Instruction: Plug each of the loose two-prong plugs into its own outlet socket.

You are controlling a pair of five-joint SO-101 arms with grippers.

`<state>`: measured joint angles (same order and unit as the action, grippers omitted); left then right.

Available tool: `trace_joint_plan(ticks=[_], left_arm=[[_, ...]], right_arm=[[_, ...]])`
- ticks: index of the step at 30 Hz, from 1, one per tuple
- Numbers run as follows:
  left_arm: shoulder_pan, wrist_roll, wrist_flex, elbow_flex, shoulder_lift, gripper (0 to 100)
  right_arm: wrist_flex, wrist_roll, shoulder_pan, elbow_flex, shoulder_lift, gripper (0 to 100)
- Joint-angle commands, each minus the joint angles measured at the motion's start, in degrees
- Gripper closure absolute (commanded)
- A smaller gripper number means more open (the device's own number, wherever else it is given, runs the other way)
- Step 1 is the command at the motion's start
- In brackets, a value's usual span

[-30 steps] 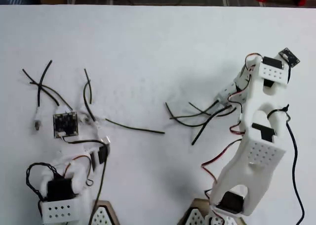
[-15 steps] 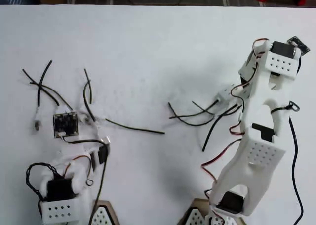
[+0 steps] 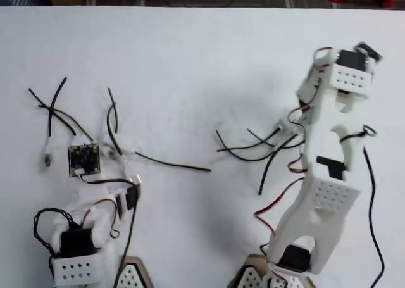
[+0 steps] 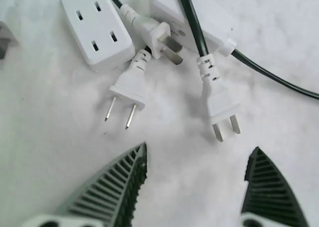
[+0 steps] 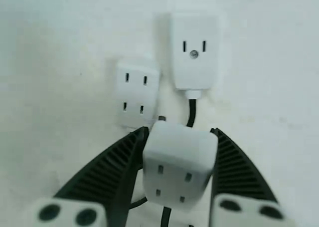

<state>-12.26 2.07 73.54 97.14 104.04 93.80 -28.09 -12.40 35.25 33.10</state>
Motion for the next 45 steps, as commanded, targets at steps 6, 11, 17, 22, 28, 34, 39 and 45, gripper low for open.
trace_joint_plan(ticks=[6, 11, 17, 22, 28, 34, 39, 45], left_arm=[[0.5, 0.4, -0.1, -0.1, 0.2, 69], [0.5, 0.4, -0.1, -0.1, 0.2, 69], [0.5, 0.4, -0.1, -0.1, 0.2, 69], [0.5, 0.4, -0.1, -0.1, 0.2, 69], [0.5, 0.4, -0.1, -0.1, 0.2, 69], [0.5, 0.4, -0.1, -0.1, 0.2, 69], [0.5, 0.4, -0.1, -0.1, 0.2, 69], [0.5, 0.4, -0.1, -0.1, 0.2, 69]], right_arm=[[-1.0, -4.7, 17.4, 2.8, -0.4, 81.5], [-6.3, -6.2, 25.9, 2.8, -0.3, 81.3], [-12.1, -12.1, 33.6, 2.8, -0.4, 81.2], [-15.8, -18.7, 39.4, 2.4, -0.2, 81.1], [-23.0, -19.6, 43.6, 2.4, 5.6, 81.1], [-30.5, -19.1, 40.0, 2.8, 18.6, 81.0], [-27.6, -19.0, 38.4, 8.4, 20.4, 70.4], [-16.4, -18.4, 39.6, 20.1, 21.0, 64.3]])
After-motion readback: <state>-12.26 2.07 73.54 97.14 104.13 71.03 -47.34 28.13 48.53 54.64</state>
